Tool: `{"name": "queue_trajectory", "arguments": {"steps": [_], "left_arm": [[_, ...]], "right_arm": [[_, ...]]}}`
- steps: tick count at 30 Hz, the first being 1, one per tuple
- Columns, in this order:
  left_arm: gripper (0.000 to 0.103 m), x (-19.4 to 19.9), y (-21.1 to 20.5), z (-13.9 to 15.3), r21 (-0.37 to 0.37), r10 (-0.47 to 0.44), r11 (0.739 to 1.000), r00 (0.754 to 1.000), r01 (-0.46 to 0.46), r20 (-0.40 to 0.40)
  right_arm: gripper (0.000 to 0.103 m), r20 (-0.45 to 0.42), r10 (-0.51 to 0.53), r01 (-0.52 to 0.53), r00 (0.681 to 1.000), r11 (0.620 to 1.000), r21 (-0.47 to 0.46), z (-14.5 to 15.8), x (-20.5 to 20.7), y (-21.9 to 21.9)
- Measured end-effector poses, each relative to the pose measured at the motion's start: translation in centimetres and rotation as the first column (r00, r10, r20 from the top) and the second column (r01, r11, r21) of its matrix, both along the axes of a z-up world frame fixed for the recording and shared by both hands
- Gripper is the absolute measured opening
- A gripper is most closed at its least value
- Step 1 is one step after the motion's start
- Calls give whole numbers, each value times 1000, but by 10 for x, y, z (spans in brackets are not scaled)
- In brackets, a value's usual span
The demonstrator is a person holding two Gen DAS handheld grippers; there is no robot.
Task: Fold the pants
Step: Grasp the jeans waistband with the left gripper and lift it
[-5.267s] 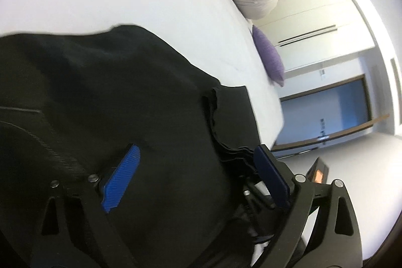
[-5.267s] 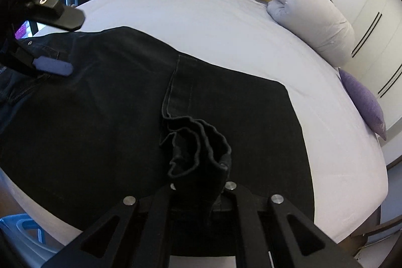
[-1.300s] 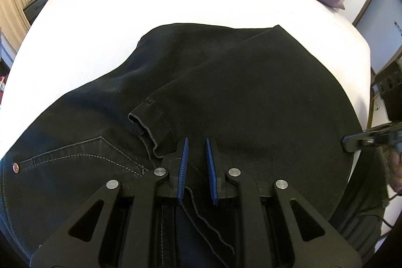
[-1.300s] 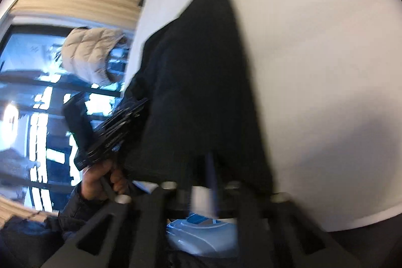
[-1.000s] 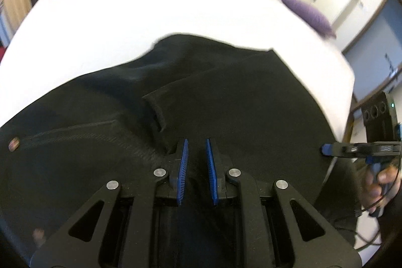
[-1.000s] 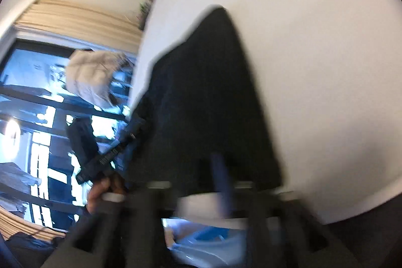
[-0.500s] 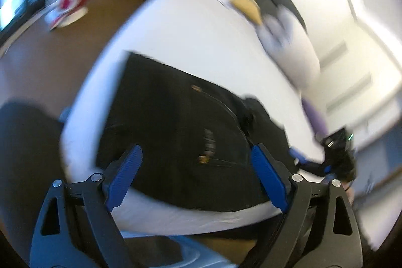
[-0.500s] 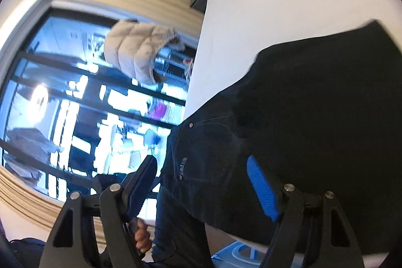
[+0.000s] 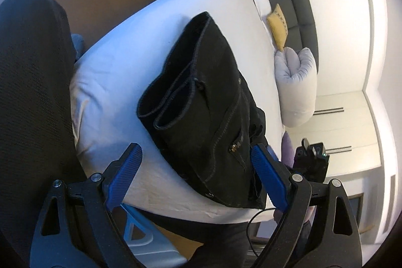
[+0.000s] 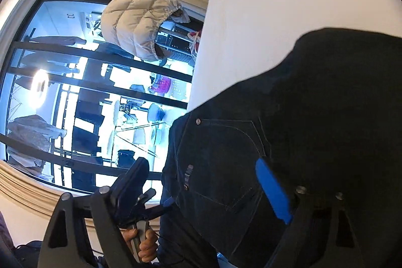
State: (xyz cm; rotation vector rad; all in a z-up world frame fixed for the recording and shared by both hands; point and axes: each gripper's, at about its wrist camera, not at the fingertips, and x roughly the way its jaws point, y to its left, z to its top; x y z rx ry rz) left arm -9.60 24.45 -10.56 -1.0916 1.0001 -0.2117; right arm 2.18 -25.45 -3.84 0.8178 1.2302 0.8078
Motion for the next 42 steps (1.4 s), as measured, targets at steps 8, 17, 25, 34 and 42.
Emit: {"name": "queue_trajectory", "arguments": {"steps": [8,17,25,34,42], "left_arm": [[89,2,22,-24,-83,63,995,998,-62,9],[67,16,23,-17,-65,54,997,998,-51,43],[33,23,15,-10,-45,51,998,997,-48,64],[16,43,-7,24,46,-27,999,990,20,140],[14,64,-70,91,249,-212,957,943,147,256]], "right_arm": [[86,-63,16,-16,998,1000,0,-21,-3,3],[86,-54,12,-12,998,1000,-3,-14,0,-3],[86,-65,24,-25,998,1000,-13,-15,7,-1],[85,-129,68,-79,989,993,-86,-41,18,26],[85,-103,23,-29,994,998,-62,-35,14,16]]}}
